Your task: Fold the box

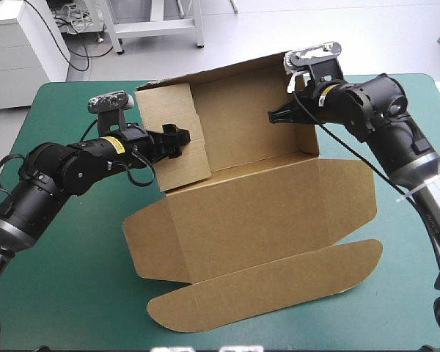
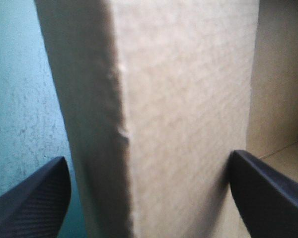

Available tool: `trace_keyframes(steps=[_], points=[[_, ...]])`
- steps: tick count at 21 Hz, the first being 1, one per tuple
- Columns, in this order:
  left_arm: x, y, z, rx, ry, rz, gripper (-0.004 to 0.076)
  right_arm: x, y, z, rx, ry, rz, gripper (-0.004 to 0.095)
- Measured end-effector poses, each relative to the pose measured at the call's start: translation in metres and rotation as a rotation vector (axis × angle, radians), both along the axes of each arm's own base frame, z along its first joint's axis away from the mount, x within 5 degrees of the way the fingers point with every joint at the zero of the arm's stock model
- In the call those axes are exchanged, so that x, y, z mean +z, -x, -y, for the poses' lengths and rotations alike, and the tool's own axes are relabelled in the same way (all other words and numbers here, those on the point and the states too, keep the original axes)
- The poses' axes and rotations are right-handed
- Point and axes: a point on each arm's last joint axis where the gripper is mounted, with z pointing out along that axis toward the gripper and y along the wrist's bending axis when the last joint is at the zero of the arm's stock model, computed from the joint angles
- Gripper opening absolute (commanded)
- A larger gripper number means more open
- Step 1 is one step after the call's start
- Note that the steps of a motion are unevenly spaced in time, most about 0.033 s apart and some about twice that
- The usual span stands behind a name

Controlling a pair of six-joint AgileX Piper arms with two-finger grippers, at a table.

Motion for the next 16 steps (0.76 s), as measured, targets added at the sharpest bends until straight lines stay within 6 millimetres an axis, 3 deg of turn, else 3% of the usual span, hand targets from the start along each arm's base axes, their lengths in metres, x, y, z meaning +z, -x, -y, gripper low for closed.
trace_keyframes(steps=[8, 16], points=[[0.001, -0.001, 0.0, 0.011, 0.012, 0.005, 0.0545, 0.002, -0.002, 0.0, -0.025, -0.011, 0.029, -0.0015], [-0.011, -0.013, 0.006, 0.014, 0.006, -0.025, 0.0545, 0.004, -0.003, 0.0, -0.023, -0.021, 0.049, -0.0014]])
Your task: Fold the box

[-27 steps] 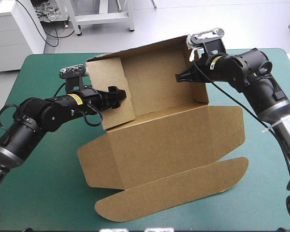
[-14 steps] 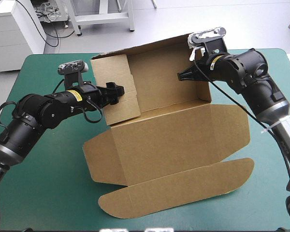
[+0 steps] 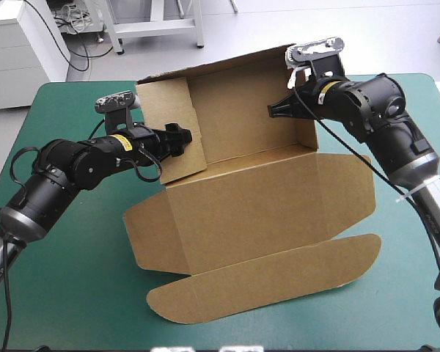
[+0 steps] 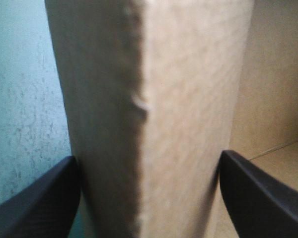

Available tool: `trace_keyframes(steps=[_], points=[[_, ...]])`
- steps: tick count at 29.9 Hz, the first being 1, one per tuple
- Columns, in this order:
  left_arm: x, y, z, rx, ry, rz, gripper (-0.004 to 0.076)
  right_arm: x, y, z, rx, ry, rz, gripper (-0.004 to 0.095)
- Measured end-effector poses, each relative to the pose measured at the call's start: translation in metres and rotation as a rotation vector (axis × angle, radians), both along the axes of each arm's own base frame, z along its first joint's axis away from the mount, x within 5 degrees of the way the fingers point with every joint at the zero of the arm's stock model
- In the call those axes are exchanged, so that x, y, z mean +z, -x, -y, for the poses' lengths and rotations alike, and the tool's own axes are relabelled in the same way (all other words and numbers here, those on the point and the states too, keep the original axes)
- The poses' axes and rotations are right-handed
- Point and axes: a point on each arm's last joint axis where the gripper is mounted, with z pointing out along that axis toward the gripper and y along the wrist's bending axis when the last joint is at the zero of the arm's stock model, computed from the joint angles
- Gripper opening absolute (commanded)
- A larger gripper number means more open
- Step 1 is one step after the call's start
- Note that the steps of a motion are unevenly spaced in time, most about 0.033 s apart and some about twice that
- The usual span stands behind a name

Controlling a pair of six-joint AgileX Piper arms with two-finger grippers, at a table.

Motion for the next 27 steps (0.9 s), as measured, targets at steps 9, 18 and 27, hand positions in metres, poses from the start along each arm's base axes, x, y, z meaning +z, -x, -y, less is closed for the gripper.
trace_keyframes(steps=[9, 18, 27], points=[[0.005, -0.002, 0.0, -0.006, -0.009, 0.034, 0.0503, 0.001, -0.001, 0.0, -0.001, 0.001, 0.011, -0.0014], [0.02, -0.004, -0.005, -0.003, -0.085, 0.106, -0.0007, 0.001, -0.001, 0.002, -0.018, 0.001, 0.016, -0.0014], [0.014, -0.008, -0.007, -0.007, -0.155, 0.101, -0.0008, 0.0, 0.001, 0.002, -0.023, -0.008, -0.011, -0.0014]])
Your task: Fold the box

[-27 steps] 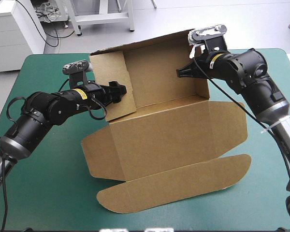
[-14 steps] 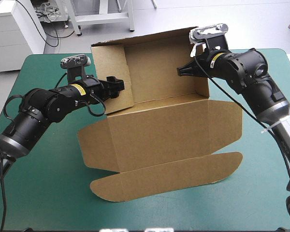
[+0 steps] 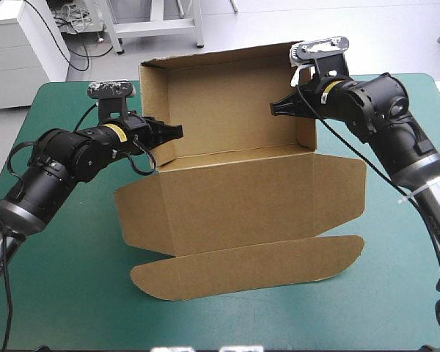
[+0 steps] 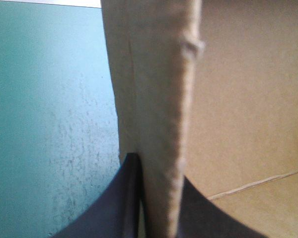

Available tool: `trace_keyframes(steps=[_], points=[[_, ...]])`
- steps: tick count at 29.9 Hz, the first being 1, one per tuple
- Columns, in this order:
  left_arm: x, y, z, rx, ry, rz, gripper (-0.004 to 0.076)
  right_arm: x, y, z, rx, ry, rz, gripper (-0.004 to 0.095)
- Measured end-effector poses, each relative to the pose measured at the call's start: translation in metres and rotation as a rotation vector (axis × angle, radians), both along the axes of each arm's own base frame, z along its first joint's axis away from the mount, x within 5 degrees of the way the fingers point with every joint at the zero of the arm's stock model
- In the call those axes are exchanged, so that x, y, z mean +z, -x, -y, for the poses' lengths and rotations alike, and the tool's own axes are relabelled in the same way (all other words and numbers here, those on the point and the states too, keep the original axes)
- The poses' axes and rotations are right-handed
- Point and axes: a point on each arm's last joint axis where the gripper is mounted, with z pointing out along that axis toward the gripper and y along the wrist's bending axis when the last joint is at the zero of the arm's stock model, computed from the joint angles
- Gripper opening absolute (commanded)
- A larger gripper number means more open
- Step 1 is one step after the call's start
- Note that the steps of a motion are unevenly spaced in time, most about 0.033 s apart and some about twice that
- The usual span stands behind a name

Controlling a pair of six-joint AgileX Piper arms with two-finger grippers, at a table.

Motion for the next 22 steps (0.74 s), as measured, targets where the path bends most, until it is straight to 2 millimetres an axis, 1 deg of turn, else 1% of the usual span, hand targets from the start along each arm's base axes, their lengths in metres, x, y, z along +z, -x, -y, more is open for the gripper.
trace_keyframes(steps=[3, 6, 9, 11, 15, 17, 22], points=[[-0.001, 0.0, -0.001, 0.001, -0.015, -0.004, -0.0008, -0.001, 0.001, 0.0, -0.009, -0.01, -0.023, -0.0014], [-0.001, -0.001, 0.0, 0.0, -0.037, -0.047, -0.0008, -0.007, 0.001, 0.0, -0.028, -0.018, -0.073, -0.0014], [0.0, -0.01, 0.005, -0.003, -0.1, -0.119, -0.0008, -0.021, -0.005, -0.003, -0.047, -0.004, -0.161, -0.0016], [-0.006, -0.02, 0.012, -0.008, -0.167, -0.19, -0.0008, -0.037, -0.012, -0.007, -0.062, 0.016, -0.238, -0.0016], [-0.031, -0.044, 0.028, -0.014, -0.271, -0.338, -0.0008, -0.066, -0.027, -0.013, -0.081, 0.063, -0.358, -0.0016], [-0.049, -0.056, 0.035, -0.017, -0.296, -0.404, -0.0008, -0.079, -0.036, -0.012, -0.087, 0.082, -0.405, -0.0016], [-0.091, -0.075, 0.052, -0.045, -0.306, -0.542, -0.0008, -0.106, -0.053, 0.003, -0.093, 0.069, -0.53, -0.0016]])
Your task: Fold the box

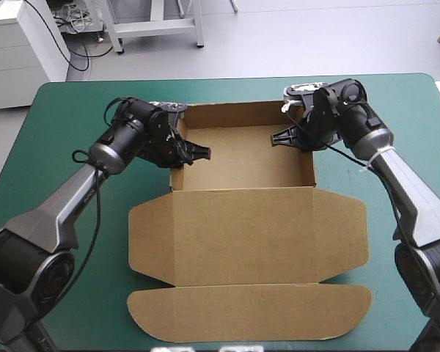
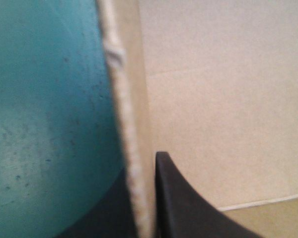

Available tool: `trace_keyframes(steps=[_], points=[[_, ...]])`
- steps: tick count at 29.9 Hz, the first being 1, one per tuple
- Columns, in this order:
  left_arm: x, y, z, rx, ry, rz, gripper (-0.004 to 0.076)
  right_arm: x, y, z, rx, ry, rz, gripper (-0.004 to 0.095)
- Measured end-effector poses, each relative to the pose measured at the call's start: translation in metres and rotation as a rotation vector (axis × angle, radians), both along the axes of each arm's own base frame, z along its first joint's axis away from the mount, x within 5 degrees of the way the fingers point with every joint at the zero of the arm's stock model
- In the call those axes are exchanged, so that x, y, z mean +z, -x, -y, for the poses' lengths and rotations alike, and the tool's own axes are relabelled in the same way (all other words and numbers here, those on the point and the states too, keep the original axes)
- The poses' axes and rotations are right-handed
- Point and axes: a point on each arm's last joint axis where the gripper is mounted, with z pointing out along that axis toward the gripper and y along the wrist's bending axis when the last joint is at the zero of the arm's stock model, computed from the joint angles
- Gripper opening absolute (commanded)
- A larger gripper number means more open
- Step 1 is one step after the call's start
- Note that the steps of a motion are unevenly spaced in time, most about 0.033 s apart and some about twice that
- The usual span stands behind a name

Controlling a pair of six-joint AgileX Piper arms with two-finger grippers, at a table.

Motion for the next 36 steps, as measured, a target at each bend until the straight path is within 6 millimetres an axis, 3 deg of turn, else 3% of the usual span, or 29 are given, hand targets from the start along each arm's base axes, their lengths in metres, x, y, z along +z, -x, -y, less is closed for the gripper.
trace_keyframes(steps=[4, 9, 20, 23, 25, 30, 32, 36], points=[[-0.024, -0.009, 0.009, -0.007, 0.005, -0.064, -0.0008, -0.016, -0.011, 0.014, -0.006, -0.027, -0.065, -0.0016], [-0.042, -0.016, 0.014, -0.008, 0.001, -0.101, -0.0008, -0.026, -0.016, 0.015, -0.001, -0.021, -0.09, -0.0016], [-0.053, -0.021, 0.017, -0.008, 0.003, -0.122, 0.0013, -0.05, -0.028, 0.014, 0.003, -0.005, -0.14, 0.002], [-0.054, -0.021, 0.017, -0.009, 0.001, -0.121, 0.0078, -0.055, -0.031, 0.013, 0.008, -0.001, -0.147, 0.0186], [-0.054, -0.021, 0.017, -0.017, -0.003, -0.118, 0.0159, -0.057, -0.032, 0.012, 0.017, 0.001, -0.152, 0.0375], [-0.055, -0.023, 0.02, -0.045, 0.011, -0.101, 0.0438, -0.058, -0.031, 0.009, 0.032, -0.03, -0.16, 0.0844], [-0.055, -0.023, 0.021, -0.05, 0.018, -0.098, 0.0496, -0.058, -0.031, 0.007, 0.037, -0.036, -0.161, 0.0925], [-0.055, -0.023, 0.022, -0.054, 0.02, -0.098, 0.0501, -0.058, -0.03, 0.007, 0.043, -0.029, -0.158, 0.0926]])
